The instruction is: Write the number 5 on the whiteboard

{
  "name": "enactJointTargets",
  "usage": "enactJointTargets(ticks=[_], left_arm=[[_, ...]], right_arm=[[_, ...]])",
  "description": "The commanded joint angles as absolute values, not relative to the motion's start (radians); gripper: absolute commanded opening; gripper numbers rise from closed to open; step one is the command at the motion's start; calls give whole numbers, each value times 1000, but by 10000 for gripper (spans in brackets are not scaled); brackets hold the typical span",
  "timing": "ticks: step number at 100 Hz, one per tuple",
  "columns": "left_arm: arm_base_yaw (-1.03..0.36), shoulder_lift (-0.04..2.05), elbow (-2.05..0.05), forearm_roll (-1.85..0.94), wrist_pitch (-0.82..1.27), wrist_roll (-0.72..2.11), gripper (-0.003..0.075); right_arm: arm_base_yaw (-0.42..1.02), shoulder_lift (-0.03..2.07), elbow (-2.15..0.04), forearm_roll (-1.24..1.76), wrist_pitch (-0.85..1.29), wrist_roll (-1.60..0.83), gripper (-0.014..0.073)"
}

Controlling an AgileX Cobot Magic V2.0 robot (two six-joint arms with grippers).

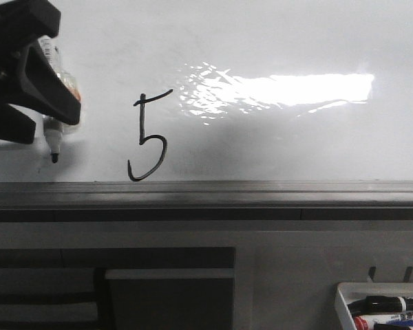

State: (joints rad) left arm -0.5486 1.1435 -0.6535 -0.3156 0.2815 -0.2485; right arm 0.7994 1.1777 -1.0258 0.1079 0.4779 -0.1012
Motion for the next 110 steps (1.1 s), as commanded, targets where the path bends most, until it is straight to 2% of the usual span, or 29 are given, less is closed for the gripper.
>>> enactJointTargets(ticks=[1,11,15,21,28,38,40,67,89,110], left_arm=[[-546,1072,-682,-309,254,-253,353],[-546,1000,-682,-276,301,-253,347],[-546,967,-682,-258,323,-253,334],[-546,918,-680,-245,343,-253,303],[-546,853,-666,-231,354,-251,210],[-546,751,-627,-190,314,-251,2],[-546,729,-620,-177,305,-248,-20],[-546,474,-396,-68,75,-248,-20],[-546,386,-280,-15,56,-248,-20],[-546,386,-277,-17,60,-248,-20]], right_arm=[[793,1133,-1046,103,415,-112,376],[793,1103,-1022,92,399,-112,159],[793,1081,-1003,85,380,-112,38],[793,1055,-973,76,350,-112,-67],[793,1006,-923,75,296,-112,-52],[793,917,-837,69,212,-112,-50],[793,898,-816,67,194,-112,-50],[793,620,-482,68,-70,-112,-50],[793,420,-298,68,-85,-112,-50],[793,372,-237,68,-82,-112,-50]])
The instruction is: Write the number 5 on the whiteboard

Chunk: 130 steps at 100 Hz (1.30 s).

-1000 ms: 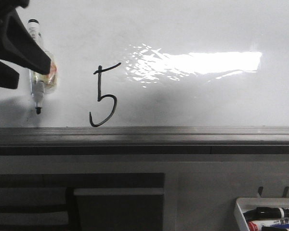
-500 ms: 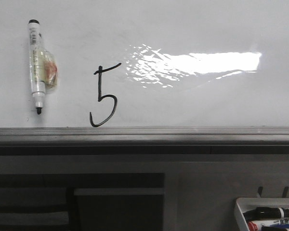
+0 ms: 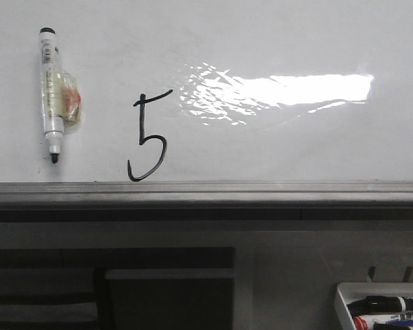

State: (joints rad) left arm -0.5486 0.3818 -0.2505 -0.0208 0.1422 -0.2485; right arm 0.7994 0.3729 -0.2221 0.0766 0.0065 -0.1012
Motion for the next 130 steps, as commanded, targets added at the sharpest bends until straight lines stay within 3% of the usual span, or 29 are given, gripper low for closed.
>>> enactJointTargets(ticks=[1,82,99,118,130], left_arm=[[-546,386,-277,-17,60,-248,-20],[-524,358,-277,52,110,-248,-20],[-416,257,-277,72,204,-111,-20],[-207,102,-273,45,363,-65,-20],[-82,36,-237,0,353,-67,-20]], right_arm=[[793,372,-235,68,-82,-112,-50],[793,372,-225,68,-70,-112,-50],[793,372,-225,68,-70,-112,-50],[793,372,-225,68,-70,-112,-50],[793,372,-225,68,-70,-112,-50]])
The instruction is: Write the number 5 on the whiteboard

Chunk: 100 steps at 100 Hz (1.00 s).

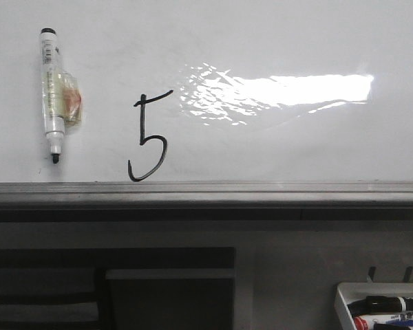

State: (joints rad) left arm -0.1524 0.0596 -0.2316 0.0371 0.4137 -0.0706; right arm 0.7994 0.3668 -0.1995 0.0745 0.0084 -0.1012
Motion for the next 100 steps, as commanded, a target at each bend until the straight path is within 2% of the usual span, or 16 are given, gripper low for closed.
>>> enactJointTargets(ticks=[1,21,50,100], left_arm=[[-75,33,-230,0,348,-67,-20],[32,-32,-106,-14,227,-69,-20],[12,-34,23,47,249,-191,-20],[12,-34,21,43,282,-198,-20]], right_arm=[[793,372,-225,68,-70,-112,-50],[793,372,-225,68,-70,-112,-50],[793,372,-225,68,-70,-112,-50],[793,372,-225,68,-70,-112,-50]])
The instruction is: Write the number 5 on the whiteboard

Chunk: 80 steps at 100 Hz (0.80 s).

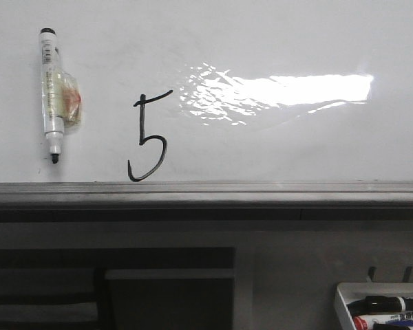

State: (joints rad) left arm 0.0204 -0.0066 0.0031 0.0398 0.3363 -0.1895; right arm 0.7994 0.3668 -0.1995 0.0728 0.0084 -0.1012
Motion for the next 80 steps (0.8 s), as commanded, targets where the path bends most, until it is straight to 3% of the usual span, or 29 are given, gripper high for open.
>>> enactJointTargets(ticks=[1,80], left_arm=[[12,-34,21,43,282,-198,-20],[12,-34,21,43,282,-198,-20]], right_arm=[[793,372,-225,68,-70,-112,-50],[763,370,-224,0,-83,-92,-50]])
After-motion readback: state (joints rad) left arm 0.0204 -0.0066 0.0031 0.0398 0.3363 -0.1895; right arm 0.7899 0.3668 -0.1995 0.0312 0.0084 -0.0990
